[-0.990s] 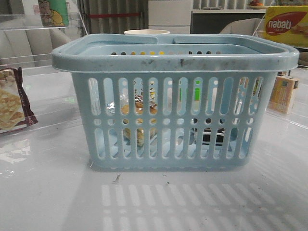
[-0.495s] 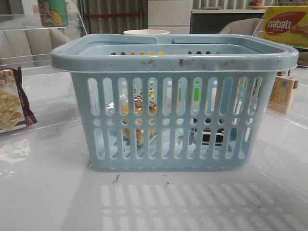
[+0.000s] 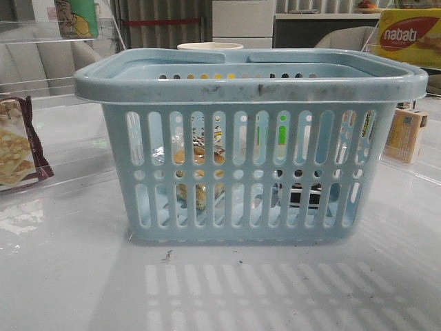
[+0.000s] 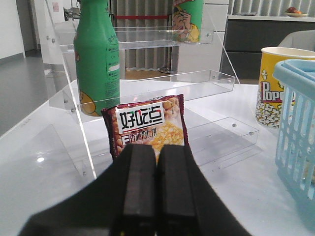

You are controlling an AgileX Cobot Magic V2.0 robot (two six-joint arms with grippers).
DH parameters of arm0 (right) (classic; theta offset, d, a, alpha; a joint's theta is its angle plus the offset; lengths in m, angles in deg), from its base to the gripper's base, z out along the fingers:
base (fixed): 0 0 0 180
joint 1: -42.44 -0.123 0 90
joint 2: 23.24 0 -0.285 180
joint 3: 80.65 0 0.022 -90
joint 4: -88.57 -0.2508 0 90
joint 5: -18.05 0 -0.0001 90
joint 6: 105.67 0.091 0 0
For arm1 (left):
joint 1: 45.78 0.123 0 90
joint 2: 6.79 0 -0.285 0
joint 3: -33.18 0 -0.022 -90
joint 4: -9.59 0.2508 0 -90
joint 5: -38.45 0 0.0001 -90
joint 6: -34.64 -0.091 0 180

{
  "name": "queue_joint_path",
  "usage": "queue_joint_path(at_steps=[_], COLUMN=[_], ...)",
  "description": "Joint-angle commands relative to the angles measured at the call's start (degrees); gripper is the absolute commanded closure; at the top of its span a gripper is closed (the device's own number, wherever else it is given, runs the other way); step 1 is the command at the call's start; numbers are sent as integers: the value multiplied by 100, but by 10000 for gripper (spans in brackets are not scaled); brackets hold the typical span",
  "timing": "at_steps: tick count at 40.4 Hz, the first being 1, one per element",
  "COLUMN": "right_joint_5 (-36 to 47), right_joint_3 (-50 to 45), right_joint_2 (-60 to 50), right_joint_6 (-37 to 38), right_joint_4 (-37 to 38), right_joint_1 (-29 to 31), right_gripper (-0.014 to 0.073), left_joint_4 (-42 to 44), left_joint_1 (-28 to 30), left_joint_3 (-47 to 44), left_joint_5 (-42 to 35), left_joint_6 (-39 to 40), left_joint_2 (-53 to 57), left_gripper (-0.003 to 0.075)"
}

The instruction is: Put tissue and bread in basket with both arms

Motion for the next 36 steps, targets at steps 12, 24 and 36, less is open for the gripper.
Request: queue_joint_path(at_steps=[12,24,36], right_joint_5=[383,390,1325], right_joint_3=[153,153,-837], right_joint_2=[-22,-22,-816], right_joint_6=[-46,-46,-46], right_joint_4=[75,75,45], right_joint_1=[-2,-2,914], right_gripper=[538,538,538], left_joint_4=[-37,-37,-37], left_joint_1=[-37,-37,-26], left_joint_3=[12,12,12], left_joint_5=[-500,-500,-500], left_joint_6=[7,7,7], left_joint_2=[100,100,100], left_gripper=[629,629,629])
